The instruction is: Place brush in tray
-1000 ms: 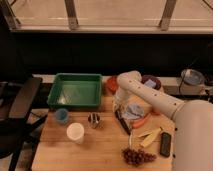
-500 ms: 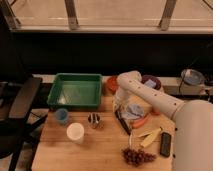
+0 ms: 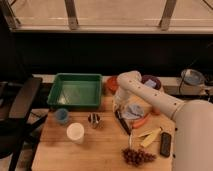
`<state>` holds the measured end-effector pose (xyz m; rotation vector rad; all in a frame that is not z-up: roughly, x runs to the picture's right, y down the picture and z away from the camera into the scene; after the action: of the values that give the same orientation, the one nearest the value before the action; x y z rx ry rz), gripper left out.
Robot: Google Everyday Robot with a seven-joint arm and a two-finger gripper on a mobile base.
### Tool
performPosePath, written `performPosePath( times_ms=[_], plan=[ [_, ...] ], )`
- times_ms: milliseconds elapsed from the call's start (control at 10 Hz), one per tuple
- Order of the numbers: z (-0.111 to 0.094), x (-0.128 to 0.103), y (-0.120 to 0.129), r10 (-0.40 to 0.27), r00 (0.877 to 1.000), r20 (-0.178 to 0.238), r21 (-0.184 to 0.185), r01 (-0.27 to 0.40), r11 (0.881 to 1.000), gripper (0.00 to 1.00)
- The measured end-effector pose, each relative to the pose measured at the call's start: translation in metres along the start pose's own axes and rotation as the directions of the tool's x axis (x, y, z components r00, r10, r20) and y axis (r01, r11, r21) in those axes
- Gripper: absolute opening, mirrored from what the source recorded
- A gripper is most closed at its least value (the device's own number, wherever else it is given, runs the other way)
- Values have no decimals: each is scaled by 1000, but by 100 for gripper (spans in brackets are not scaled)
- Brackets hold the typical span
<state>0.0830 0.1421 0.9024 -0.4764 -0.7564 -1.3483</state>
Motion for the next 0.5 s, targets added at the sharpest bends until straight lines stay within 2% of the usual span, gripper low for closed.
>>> performPosePath(
  times_ms=[100,200,300,500],
  plan=[
    [0,0,1,1,1000,-4,0,-1,1000,0],
    [-2,-4,1,10,1000,-21,-16,-11,1000,0],
    [-9,-14,9,23,999,-44,-48,-25,999,0],
    [-38,-28,8,36,993,-110,-86,-46,995,0]
  ],
)
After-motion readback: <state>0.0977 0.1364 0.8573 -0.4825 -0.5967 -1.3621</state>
